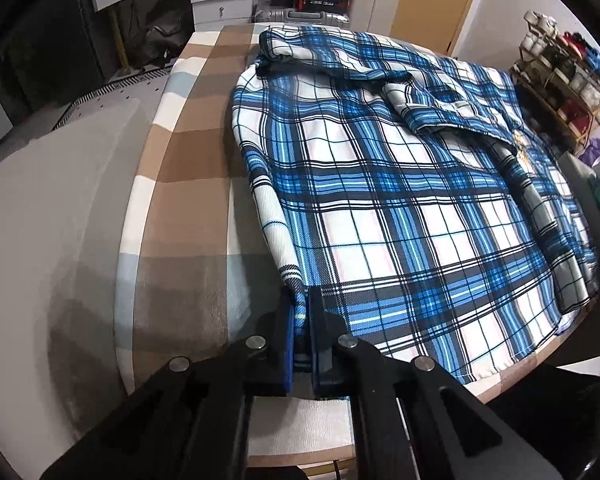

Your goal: Fold large clothes

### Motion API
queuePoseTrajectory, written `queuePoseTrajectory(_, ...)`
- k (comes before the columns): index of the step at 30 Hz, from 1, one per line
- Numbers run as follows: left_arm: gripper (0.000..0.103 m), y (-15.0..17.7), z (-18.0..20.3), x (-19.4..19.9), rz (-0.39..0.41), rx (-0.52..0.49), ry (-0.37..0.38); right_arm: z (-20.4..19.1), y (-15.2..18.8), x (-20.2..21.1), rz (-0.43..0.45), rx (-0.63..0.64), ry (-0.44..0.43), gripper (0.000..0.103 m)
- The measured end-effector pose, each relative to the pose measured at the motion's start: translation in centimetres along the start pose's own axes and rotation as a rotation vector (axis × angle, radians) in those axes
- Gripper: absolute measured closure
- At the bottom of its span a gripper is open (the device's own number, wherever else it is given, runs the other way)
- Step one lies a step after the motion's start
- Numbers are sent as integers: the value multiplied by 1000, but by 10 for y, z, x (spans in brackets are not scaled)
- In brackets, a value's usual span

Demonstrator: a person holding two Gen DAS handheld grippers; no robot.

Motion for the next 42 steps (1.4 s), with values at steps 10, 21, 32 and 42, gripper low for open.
queuePoseTrajectory(10,102,-2,11,1,13,-62,-64,32,-5,-41,-93,-114,-16,66)
queuePoseTrajectory(21,103,-8,-3,-7,22,-120,-282,31,8,-15,-36,-35,-6,103)
queuePoseTrajectory(32,103,-12,-16,-12,23,-104,-377,28,7,-9,-62,152,182,103)
queuePoseTrajectory(42,103,-13,-17,-12,25,-107,-365,34,-4,-11,-101,82,62,68)
Point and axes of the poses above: each gripper's, at about its wrist camera, not at the fingertips, and x roughly against the way its jaws point, z to its right, y to its underside, the point moved 4 cm from there along -x, roughly the way its jaws point, and after that the axes turned 1 degree about -z, right-handed, at the moved point
